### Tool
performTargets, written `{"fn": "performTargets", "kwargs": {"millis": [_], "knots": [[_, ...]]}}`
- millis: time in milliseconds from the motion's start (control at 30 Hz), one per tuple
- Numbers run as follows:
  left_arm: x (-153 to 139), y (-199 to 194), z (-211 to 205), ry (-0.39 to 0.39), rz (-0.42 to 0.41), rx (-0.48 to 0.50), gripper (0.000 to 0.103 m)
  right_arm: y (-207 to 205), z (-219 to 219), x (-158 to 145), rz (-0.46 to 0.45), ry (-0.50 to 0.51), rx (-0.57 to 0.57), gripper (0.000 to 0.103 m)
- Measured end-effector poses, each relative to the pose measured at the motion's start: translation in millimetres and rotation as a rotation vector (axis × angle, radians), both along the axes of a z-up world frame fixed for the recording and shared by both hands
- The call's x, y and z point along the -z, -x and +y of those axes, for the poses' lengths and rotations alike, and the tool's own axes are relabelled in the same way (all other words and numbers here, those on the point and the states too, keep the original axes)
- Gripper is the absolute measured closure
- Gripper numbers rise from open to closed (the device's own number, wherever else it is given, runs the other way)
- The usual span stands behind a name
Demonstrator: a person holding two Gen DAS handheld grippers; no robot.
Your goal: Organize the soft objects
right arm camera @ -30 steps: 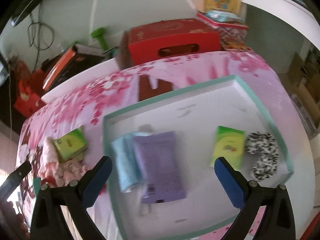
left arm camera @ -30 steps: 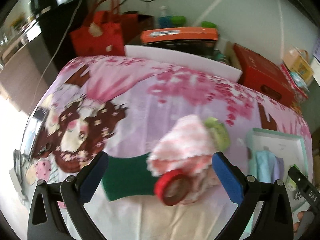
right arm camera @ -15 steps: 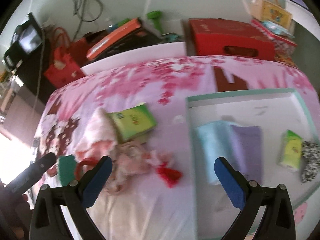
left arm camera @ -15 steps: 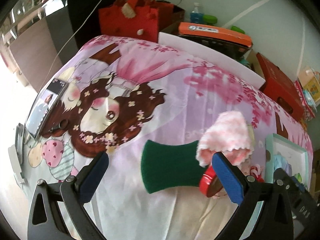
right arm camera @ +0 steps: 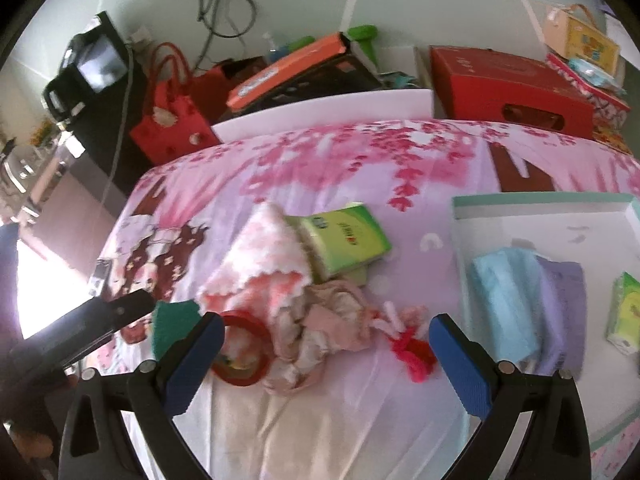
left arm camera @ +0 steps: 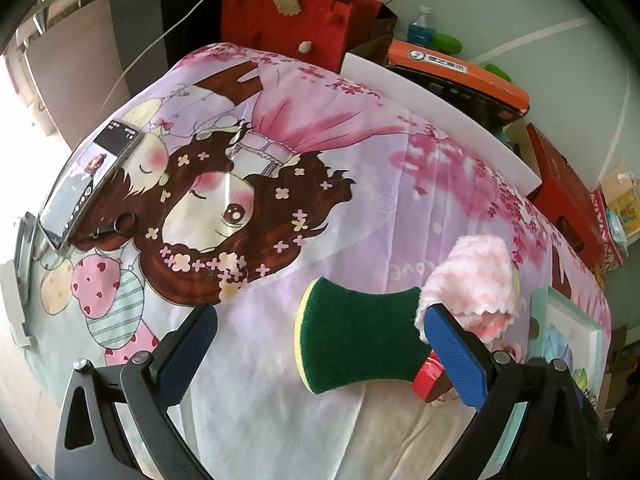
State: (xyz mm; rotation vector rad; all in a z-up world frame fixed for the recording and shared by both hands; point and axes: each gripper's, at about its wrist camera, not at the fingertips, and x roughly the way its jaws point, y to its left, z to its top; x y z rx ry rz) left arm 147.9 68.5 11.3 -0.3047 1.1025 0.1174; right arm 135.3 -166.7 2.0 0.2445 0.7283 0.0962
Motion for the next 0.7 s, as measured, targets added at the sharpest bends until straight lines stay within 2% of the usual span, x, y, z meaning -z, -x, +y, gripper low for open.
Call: {"fn": "performTargets", "kwargs": {"millis": [167,400,567,700], "knots": [[8,-2,8,0.013,0.027,-0.026,0.000,-2,25,8,0.013,0.056,-0.071,0.000],[19,-6,15,0.043,0.064,-0.041,0.000,-6,47,26,0.057,0.084,-0.150,0.001],[25,-8,18,0.053,0.076,-0.049,0.000,-7,55,29,0.057,0.079,-0.182,0.015],[30,-9,21,0.076,0.080,-0.060,0.000,-9,62,33,0.061,0.081,-0.208,0.020]]}}
